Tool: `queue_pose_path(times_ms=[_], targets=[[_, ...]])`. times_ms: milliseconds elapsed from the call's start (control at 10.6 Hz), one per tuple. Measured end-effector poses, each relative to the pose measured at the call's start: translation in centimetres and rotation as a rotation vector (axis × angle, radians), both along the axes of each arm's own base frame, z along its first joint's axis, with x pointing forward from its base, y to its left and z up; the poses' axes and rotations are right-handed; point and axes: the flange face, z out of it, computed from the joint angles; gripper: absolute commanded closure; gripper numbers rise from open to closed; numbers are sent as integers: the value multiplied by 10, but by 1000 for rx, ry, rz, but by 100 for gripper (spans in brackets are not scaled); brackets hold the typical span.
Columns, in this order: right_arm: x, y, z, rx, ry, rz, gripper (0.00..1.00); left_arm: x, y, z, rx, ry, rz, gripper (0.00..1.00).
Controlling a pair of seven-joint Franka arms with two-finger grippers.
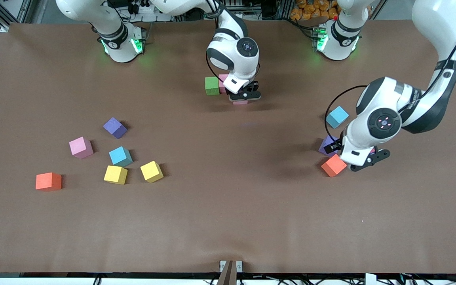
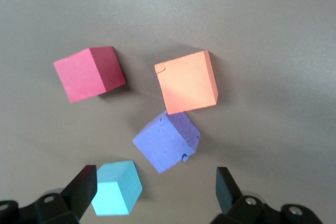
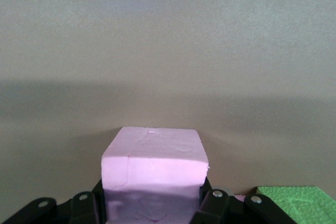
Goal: Form number 2 with 11 blocks
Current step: 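Grasp the orange block with the left gripper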
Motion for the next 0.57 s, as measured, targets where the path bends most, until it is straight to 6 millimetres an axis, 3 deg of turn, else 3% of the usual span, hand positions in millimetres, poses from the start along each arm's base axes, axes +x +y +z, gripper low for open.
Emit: queue_pose_path(times_ms=[95, 189, 284, 379, 568], targets=[[-1, 0, 0, 0, 0, 1, 100, 1, -3, -8, -5, 4, -51, 0], [-1, 0, 0, 0, 0, 1, 87, 2, -5, -16, -10, 5, -112, 0], [-1, 0, 0, 0, 0, 1, 11, 6, -6, -22, -26, -9, -155, 0], [-1, 0, 0, -1, 0, 1, 0, 12, -3, -29, -39, -34, -164, 0], [-2, 1, 0, -2, 1, 3, 0, 20, 0, -47, -71, -68, -41, 0]])
